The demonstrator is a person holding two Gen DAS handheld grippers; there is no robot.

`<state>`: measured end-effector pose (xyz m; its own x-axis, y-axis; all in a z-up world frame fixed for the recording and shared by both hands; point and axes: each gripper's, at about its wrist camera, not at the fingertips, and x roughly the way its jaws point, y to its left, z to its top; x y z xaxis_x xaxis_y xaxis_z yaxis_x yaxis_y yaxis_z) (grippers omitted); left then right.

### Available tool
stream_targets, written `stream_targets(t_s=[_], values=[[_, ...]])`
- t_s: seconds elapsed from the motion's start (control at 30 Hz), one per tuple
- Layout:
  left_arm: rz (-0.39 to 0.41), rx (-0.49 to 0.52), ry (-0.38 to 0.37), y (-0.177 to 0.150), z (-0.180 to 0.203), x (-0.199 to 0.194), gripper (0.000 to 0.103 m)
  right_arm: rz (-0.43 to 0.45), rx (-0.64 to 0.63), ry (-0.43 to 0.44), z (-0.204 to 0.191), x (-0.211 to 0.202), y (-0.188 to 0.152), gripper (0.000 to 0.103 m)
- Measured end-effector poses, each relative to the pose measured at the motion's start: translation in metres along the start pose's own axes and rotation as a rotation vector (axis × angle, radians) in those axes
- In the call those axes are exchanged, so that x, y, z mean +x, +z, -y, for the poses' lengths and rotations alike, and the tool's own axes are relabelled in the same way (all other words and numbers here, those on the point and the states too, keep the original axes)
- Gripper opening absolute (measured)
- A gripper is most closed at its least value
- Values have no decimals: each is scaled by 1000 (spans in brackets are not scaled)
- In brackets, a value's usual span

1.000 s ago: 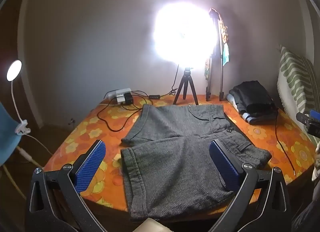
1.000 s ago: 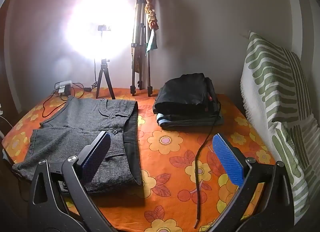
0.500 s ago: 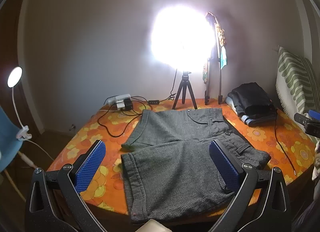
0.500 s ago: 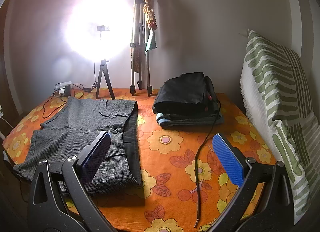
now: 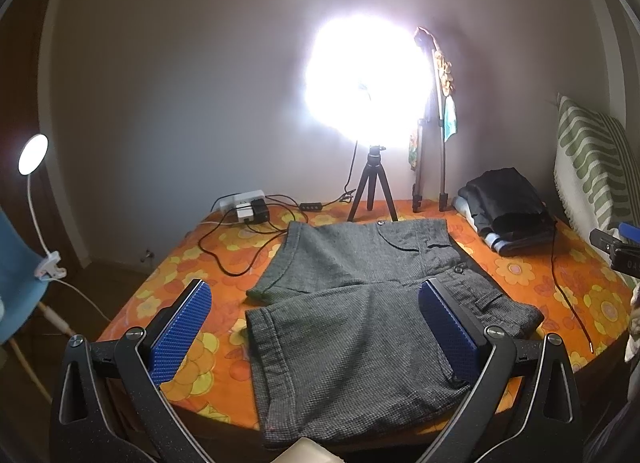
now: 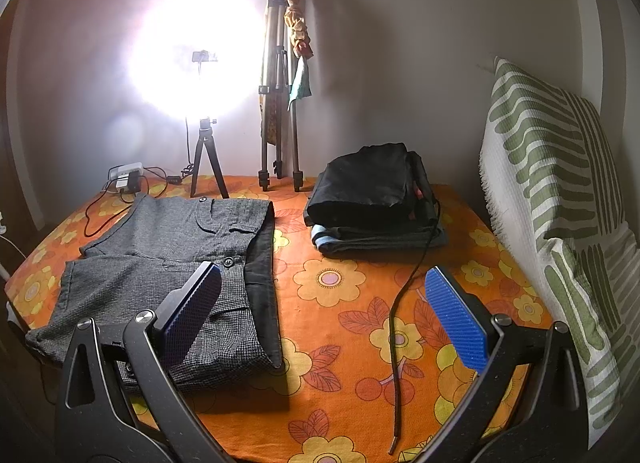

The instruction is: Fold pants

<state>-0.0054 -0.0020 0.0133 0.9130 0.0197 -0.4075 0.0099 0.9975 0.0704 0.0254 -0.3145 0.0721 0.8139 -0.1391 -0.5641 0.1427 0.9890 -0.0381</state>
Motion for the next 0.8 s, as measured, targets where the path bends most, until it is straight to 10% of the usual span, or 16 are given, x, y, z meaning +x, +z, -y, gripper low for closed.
stream_targets(t_s=[0.8], values=[[3, 1, 1, 3, -4, 0, 103, 1, 0, 0, 1, -1, 0, 103]])
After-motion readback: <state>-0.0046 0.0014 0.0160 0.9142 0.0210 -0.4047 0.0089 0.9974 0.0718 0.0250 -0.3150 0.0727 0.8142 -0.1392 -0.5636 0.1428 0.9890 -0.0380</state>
